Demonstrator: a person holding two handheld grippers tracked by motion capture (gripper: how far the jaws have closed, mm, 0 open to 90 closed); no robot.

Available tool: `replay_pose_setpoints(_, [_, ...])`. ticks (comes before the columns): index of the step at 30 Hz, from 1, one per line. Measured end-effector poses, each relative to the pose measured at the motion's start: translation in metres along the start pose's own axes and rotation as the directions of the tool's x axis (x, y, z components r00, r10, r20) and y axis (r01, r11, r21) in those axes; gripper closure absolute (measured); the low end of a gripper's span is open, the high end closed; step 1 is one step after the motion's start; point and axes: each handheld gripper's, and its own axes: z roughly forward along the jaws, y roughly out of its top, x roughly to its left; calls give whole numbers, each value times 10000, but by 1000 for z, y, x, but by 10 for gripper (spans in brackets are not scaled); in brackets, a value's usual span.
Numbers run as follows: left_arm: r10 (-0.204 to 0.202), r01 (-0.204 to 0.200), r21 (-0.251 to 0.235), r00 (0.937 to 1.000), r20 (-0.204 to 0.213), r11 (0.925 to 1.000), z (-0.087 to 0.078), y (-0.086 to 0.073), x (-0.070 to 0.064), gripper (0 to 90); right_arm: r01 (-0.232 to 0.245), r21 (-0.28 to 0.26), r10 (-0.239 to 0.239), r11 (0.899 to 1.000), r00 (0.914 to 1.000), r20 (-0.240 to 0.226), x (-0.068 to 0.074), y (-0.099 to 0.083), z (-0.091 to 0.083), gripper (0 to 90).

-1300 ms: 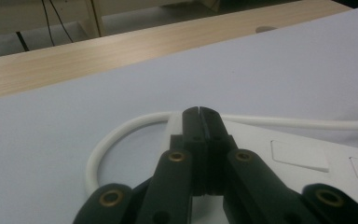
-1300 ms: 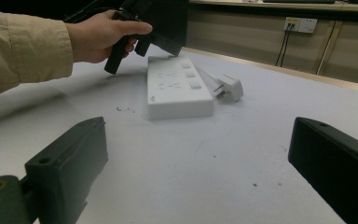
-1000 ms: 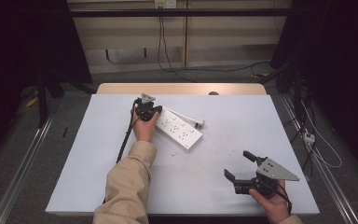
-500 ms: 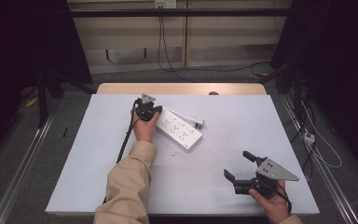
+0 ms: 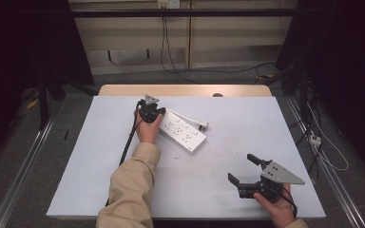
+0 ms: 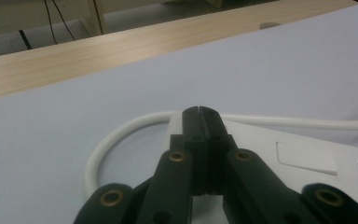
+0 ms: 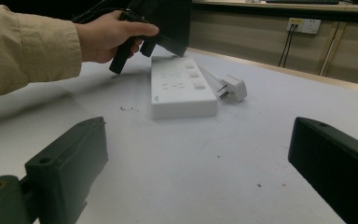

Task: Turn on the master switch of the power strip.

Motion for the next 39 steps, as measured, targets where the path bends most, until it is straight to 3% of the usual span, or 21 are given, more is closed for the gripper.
replay_pose_setpoints(8, [-26, 26, -8, 10000, -21, 10000, 0, 0, 0, 900, -9, -26, 9, 10000, 10000, 1, -1, 0, 0, 45])
replay_pose_setpoints(11, [-250, 250, -53, 9997, 20, 9997, 0, 0, 0, 900, -2, -16, 2, 10000, 10000, 4, 0, 0, 0, 45])
replay_pose_setpoints(13, [-148, 148, -71, 9999, -7, 9999, -1, 0, 0, 900, 15, -28, -15, 10000, 10000, 0, 0, 0, -1, 45])
replay_pose_setpoints(14, [-357, 357, -165, 9994, -12, 9992, 0, 0, -1, 900, 16, -34, -16, 10000, 10000, 5, 0, 0, -1, 45])
replay_pose_setpoints(16, [-396, 397, -197, 9992, 40, 9990, -1, 0, 0, 900, -17, -59, 17, 10000, 10000, 14, -1, 0, -1, 45])
replay_pose_setpoints(24, [-290, 292, -135, 9995, 134, 9995, -3, 2, -1, 893, -33, -69, 34, 10000, 10000, 35, -1, 1, -1, 45])
replay_pose_setpoints(29, [-351, 363, -322, 9988, 353, 9988, -6, 5, -3, 799, -55, -64, 55, 10000, 10000, 50, -2, 1, -1, 44])
replay_pose_setpoints(31, [-207, 217, -254, 9990, 396, 9994, -9, 6, -4, 724, -56, -79, 56, 10000, 10000, 60, -2, 1, -2, 44])
replay_pose_setpoints(39, [-798, 848, -496, 9923, 946, 9952, -24, 3, 0, 513, -118, -100, 119, 9999, 9998, 138, -3, 0, -4, 44])
